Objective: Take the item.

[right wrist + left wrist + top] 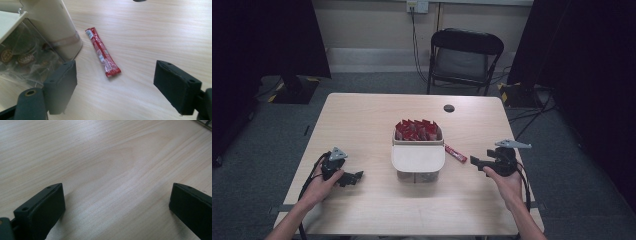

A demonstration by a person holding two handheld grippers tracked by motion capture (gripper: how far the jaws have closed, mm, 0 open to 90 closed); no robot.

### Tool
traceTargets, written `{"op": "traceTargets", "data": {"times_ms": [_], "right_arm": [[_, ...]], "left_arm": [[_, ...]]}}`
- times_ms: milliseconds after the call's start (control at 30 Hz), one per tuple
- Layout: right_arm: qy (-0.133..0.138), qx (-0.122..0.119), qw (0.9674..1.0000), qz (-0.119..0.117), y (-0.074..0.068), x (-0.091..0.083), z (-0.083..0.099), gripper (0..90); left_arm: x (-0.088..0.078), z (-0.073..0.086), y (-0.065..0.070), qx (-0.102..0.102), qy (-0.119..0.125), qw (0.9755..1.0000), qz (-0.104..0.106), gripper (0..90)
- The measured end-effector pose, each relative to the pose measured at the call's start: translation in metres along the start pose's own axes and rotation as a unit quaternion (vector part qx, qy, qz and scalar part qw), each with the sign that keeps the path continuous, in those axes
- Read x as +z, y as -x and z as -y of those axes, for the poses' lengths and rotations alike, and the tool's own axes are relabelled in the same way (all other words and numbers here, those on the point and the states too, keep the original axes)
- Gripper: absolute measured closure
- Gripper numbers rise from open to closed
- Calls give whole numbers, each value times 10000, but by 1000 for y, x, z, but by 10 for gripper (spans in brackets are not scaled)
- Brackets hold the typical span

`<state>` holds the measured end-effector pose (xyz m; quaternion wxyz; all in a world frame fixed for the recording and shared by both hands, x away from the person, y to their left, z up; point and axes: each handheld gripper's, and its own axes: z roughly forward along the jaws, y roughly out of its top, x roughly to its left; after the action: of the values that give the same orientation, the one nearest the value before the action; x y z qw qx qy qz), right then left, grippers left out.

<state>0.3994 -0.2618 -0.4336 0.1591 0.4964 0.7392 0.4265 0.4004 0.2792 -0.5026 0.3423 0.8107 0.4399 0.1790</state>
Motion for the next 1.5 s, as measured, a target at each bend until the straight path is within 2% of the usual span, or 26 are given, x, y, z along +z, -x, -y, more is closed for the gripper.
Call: {"op": "traceTargets", "data": {"times_ms": [167,267,433,467,600,700,733,800,967,1133,1200,1233,1300,1333,1500], "right_arm": [[-91,-8,9999,69,9,-11,7,179],[-98,91,9999,95,16,-16,12,176],[-238,112,9991,328,30,-20,22,167],[-342,121,9980,514,37,-20,27,167],[-461,187,9963,695,47,-20,33,167],[-581,257,9933,967,58,-18,41,170],[-581,257,9933,967,58,-18,41,170],[-746,294,9917,1002,61,-15,45,169],[-1022,219,9881,1125,61,-4,53,163],[-913,50,9862,1380,56,1,57,148],[-810,23,9855,1491,53,5,60,100],[-753,29,9858,1502,52,7,61,51],[-709,8,9860,1507,52,8,62,31],[-588,4,9866,1522,52,10,65,13],[-580,26,9860,1563,52,10,65,12]], "left_arm": [[0,0,0,0,1,10000,0,0],[0,0,0,7,-1,10000,3,0],[0,0,0,4,-3,10000,3,0],[0,0,0,6,-1,10000,3,0],[0,0,-1,18,5,10000,16,0],[0,0,-1,20,3,10000,18,0],[0,0,-1,32,-5,10000,19,0],[0,0,-1,21,3,10000,18,0],[0,0,-1,19,4,10000,18,0],[0,0,-1,32,-5,10000,18,0],[0,0,-1,29,-5,10000,18,0],[0,0,-1,29,-5,10000,18,0],[0,0,-1,28,-5,10000,18,0],[0,0,-1,29,-4,10000,18,0],[0,0,-1,29,-5,10000,18,0]]}}
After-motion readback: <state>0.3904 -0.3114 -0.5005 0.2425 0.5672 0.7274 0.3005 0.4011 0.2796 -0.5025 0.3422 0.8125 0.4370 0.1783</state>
